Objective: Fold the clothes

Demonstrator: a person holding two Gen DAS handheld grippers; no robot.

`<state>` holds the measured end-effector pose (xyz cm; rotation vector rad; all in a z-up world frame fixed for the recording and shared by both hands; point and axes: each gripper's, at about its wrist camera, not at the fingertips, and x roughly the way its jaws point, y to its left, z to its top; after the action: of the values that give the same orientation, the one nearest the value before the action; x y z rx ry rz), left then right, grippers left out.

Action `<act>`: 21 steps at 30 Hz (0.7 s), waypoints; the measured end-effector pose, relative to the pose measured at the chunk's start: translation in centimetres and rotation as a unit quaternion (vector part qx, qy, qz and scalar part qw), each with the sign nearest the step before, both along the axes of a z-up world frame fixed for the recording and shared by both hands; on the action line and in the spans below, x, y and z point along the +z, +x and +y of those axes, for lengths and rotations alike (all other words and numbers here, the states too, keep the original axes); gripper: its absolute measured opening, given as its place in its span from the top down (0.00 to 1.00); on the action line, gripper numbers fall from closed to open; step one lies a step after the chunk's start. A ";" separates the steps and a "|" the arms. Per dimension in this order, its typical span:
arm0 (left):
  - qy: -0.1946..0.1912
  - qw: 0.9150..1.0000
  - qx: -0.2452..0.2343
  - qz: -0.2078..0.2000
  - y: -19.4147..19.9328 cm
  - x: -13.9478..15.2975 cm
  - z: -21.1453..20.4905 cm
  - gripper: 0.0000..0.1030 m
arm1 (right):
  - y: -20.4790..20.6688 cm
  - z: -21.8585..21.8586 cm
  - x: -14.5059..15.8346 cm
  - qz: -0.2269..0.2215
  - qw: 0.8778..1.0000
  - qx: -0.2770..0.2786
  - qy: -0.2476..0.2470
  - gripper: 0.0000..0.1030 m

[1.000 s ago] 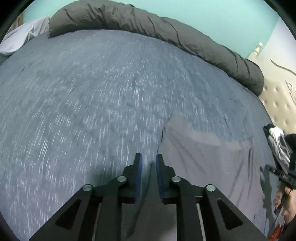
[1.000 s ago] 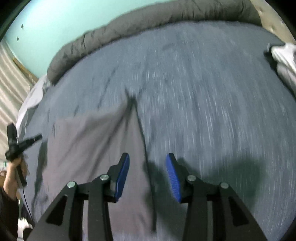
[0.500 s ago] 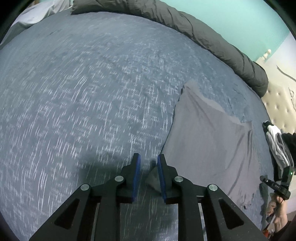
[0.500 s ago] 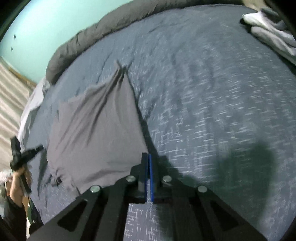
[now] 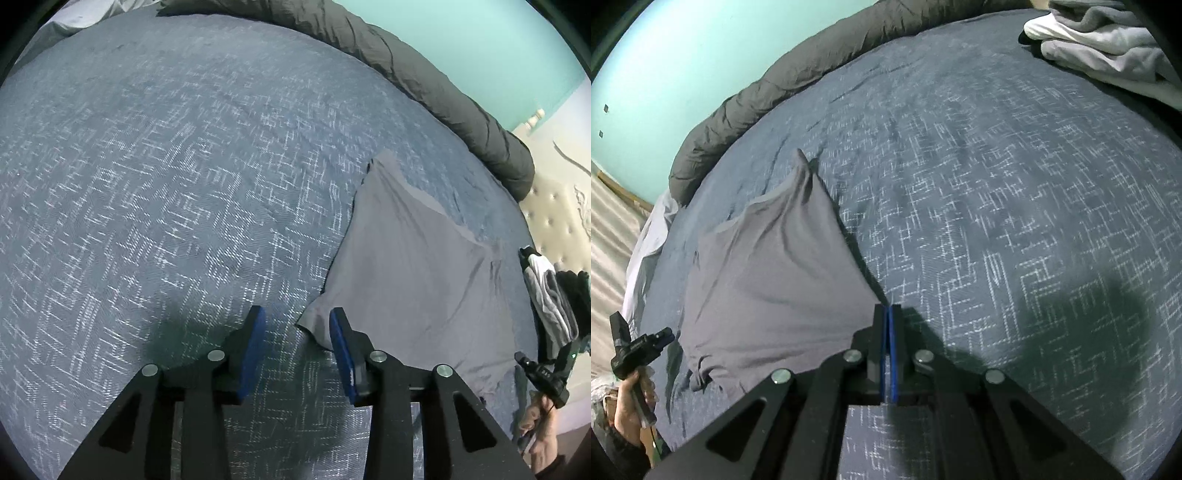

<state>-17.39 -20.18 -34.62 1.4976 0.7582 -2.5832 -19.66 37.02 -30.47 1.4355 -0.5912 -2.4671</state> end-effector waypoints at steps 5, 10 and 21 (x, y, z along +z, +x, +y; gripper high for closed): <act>0.005 1.000 0.001 0.002 -0.1 -0.6 0.2 0.62 | 1.4 0.0 -0.4 0.018 0.999 -0.023 -0.035 0.99; 0.009 1.000 0.002 0.007 -0.6 -1.2 0.9 0.62 | 1.9 0.0 0.1 0.032 0.998 -0.032 -0.039 0.99; 0.004 1.000 -0.001 0.005 -0.9 -1.0 1.6 0.96 | 0.7 -0.3 -0.5 0.036 0.998 -0.028 -0.034 0.99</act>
<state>-18.30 -18.60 -35.60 1.4903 0.7699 -2.5934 -19.01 36.76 -31.00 1.3150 -0.7037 -2.5039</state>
